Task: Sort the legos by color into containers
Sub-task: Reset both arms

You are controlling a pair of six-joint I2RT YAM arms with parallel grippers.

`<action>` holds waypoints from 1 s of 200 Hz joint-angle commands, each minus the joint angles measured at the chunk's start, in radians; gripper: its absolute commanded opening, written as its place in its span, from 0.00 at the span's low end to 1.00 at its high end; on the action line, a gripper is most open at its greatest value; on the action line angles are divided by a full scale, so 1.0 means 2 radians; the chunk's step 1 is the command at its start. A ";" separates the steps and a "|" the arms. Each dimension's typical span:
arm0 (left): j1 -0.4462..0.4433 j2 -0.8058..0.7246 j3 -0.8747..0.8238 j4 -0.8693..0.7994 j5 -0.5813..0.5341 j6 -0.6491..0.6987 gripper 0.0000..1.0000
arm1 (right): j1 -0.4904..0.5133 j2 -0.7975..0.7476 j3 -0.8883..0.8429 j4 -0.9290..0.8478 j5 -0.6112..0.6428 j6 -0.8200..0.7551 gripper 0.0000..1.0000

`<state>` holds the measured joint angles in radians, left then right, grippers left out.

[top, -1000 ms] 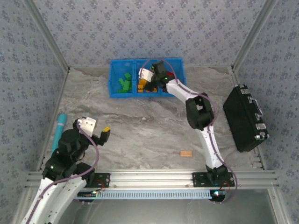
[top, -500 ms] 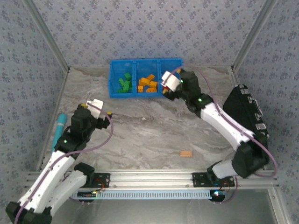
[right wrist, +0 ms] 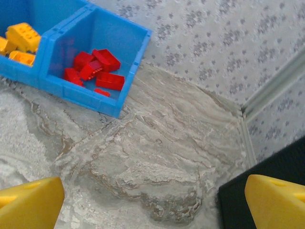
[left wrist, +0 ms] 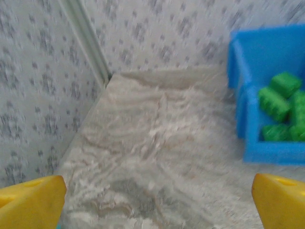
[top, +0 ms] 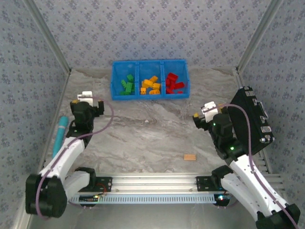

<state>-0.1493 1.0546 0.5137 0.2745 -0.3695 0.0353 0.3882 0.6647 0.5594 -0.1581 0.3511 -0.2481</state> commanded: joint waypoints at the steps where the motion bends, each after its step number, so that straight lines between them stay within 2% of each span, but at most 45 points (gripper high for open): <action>1: 0.004 0.051 -0.045 0.138 -0.018 -0.010 1.00 | -0.012 0.006 -0.015 0.013 0.024 0.062 0.99; 18: 0.009 0.092 -0.071 0.208 -0.013 -0.020 1.00 | -0.017 0.005 -0.022 0.011 0.026 0.084 0.99; 31: 0.013 0.123 -0.067 0.215 -0.019 -0.017 1.00 | -0.017 0.001 -0.022 0.003 0.027 0.101 0.99; 53: 0.019 0.166 -0.087 0.285 -0.015 -0.018 1.00 | -0.017 -0.015 -0.025 -0.007 0.024 0.111 0.99; 75: 0.026 0.222 -0.109 0.374 0.020 -0.013 1.00 | -0.017 -0.036 -0.023 -0.025 0.025 0.120 0.99; 92: 0.030 0.250 -0.112 0.408 0.039 -0.010 1.00 | -0.018 -0.046 -0.017 -0.044 0.028 0.130 0.99; 99: 0.033 0.247 -0.100 0.388 0.049 -0.010 1.00 | -0.018 -0.046 -0.011 -0.054 0.027 0.132 0.99; 106: 0.041 0.237 -0.079 0.330 0.075 -0.010 1.00 | -0.018 -0.044 -0.005 -0.061 0.026 0.134 0.99; 117: 0.081 0.242 -0.048 0.270 0.157 -0.028 1.00 | -0.018 -0.040 -0.003 -0.061 0.023 0.131 0.99; 124: 0.096 0.239 -0.051 0.264 0.190 -0.037 1.00 | -0.019 -0.035 -0.007 -0.046 0.021 0.126 0.99; 147: 0.089 0.242 -0.051 0.272 0.180 -0.034 1.00 | -0.026 -0.003 -0.033 0.027 0.011 0.104 0.99; 168: 0.089 0.241 -0.050 0.270 0.180 -0.033 1.00 | -0.054 0.043 -0.060 0.103 -0.003 0.085 0.99; 177: 0.087 0.240 -0.050 0.268 0.175 -0.031 1.00 | -0.086 0.066 -0.071 0.138 -0.024 0.094 0.99; 200: 0.083 0.240 -0.050 0.269 0.167 -0.029 1.00 | -0.192 0.132 -0.088 0.234 -0.139 0.129 0.99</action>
<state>0.0231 1.5463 0.4038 0.8120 -0.0555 -0.0132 0.1726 0.8318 0.4221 0.0570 0.2802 -0.0429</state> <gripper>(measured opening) 0.998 0.993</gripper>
